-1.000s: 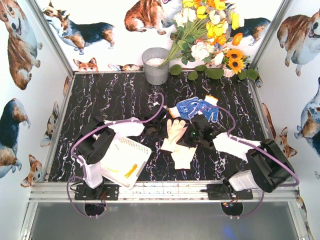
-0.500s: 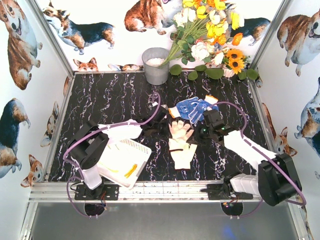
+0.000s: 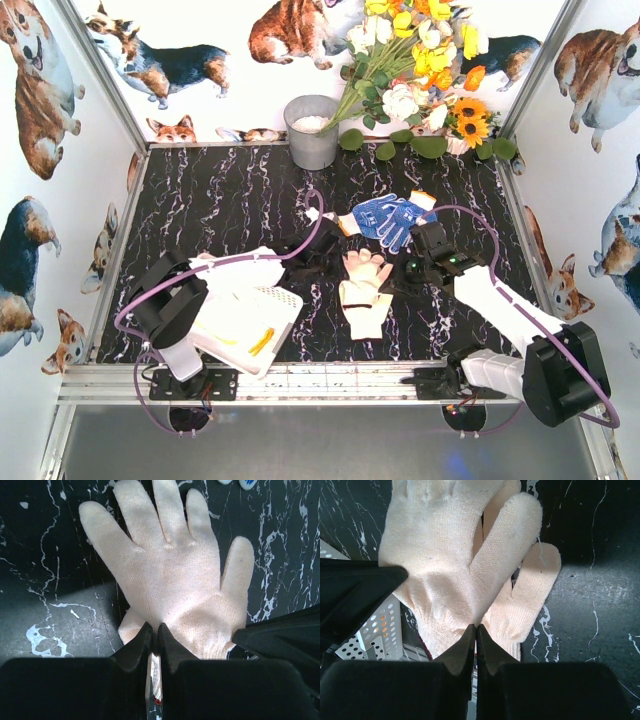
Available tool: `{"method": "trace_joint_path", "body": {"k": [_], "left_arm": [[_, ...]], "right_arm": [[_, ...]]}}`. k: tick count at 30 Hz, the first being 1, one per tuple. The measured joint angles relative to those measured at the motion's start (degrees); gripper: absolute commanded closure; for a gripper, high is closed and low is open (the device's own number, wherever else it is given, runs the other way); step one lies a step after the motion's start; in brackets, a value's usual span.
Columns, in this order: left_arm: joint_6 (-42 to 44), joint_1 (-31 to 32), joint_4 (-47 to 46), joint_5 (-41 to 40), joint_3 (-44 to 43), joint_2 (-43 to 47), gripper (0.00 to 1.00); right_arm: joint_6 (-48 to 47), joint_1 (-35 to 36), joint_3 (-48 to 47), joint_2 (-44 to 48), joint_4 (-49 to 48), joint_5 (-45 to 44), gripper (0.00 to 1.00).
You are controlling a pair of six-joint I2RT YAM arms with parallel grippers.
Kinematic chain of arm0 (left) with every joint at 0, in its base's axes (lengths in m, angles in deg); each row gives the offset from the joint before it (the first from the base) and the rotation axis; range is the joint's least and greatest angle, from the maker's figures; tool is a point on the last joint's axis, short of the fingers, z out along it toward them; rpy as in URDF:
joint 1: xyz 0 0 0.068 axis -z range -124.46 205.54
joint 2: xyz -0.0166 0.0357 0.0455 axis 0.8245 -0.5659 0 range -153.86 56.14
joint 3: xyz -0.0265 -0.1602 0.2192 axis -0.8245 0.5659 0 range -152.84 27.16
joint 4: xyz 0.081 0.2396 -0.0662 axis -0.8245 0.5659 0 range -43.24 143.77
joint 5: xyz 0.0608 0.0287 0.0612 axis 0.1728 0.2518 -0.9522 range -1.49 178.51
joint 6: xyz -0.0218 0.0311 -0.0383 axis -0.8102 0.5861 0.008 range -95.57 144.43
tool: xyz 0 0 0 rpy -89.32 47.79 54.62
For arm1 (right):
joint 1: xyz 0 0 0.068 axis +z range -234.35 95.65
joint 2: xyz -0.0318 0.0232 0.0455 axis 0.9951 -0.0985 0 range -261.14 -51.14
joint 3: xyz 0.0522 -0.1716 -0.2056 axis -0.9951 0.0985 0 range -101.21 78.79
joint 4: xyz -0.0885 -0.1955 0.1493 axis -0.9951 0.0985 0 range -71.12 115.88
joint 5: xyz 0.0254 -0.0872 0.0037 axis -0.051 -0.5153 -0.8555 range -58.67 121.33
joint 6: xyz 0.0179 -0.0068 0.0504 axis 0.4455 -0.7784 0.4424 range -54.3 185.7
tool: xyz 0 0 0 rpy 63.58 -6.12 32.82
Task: Put the gloves into the storage basket
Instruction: Pick up the glove from the center of the board, then pair the glove with the glove.
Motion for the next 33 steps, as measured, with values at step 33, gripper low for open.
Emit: {"method": "trace_joint_path", "body": {"k": [33], "left_arm": [[-1.8, -0.4, -5.5, 3.6, 3.6, -1.7, 0.71]], "right_arm": [[-1.0, -0.1, 2.4, 1.5, 1.3, -1.8, 1.0]]}}
